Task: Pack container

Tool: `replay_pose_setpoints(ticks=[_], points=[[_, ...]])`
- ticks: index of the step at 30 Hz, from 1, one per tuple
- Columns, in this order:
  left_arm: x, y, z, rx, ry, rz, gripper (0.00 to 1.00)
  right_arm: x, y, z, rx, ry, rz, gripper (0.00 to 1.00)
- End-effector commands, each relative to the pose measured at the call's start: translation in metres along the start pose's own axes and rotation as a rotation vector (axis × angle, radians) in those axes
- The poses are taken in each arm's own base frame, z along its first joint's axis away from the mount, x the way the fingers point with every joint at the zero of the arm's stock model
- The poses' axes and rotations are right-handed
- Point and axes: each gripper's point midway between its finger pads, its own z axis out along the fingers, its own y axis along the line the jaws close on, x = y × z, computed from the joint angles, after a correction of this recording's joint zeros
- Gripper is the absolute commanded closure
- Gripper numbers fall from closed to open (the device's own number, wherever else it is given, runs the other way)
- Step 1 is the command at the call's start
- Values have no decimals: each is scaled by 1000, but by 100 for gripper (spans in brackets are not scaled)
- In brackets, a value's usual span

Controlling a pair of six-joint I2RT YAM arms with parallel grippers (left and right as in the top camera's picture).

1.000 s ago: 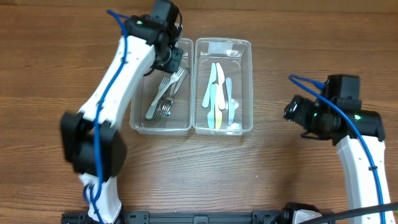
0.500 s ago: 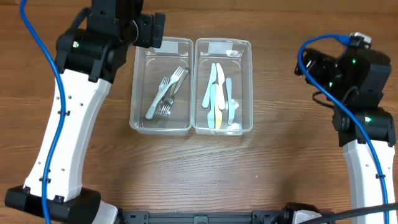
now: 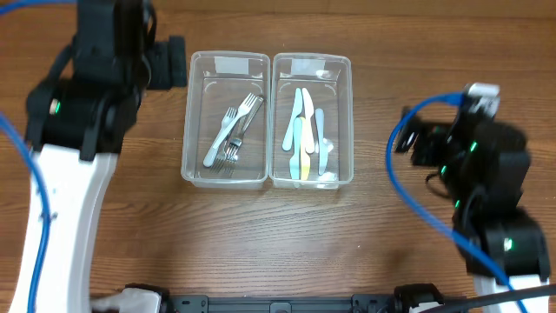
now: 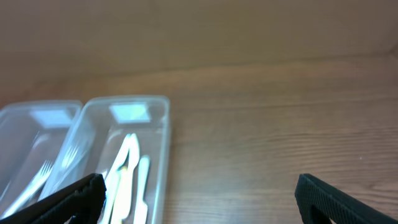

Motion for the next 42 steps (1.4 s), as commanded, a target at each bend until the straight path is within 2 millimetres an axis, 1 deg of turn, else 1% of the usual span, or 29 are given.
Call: replay_pose_setpoints(ticks=[1, 3, 4, 6, 8, 12, 14, 17, 19, 22, 27, 32, 36, 42], points=[[28, 14, -21, -19, -32, -47, 0, 32, 5, -18, 20, 37, -56, 0], [43, 18, -27, -17, -51, -53, 0, 47, 3, -29, 37, 65, -19, 0], [57, 23, -33, -22, -68, -72, 0, 57, 3, -40, 30, 84, -1, 0], [73, 28, -39, -25, -94, -85, 0, 70, 1, -51, 23, 107, 3, 0], [90, 34, -46, -32, -135, -100, 0, 88, -8, -62, 51, 137, 32, 0], [125, 44, -59, -30, -205, -118, 0, 107, -13, -79, 30, 123, 85, 0], [141, 49, -63, -38, -219, -123, 0, 115, -16, -84, 27, 106, 105, 0], [158, 53, -66, -39, -242, -131, 0, 118, -21, -88, 29, 53, 127, 0], [166, 54, -66, -40, -234, -129, 0, 122, -27, -86, 57, 46, 126, 0], [184, 55, -63, -49, -166, -107, 0, 129, -27, -82, 65, 67, 120, 0], [205, 57, -60, -63, -80, -79, 0, 130, -27, -81, 66, 69, 119, 0], [220, 58, -60, -72, -19, -59, 0, 130, -27, -81, 66, 68, 119, 0], [225, 59, -60, -76, 2, -53, 0, 130, -27, -81, 66, 68, 119, 0], [226, 59, -60, -76, 3, -52, 0, 130, -27, -81, 66, 69, 119, 0]])
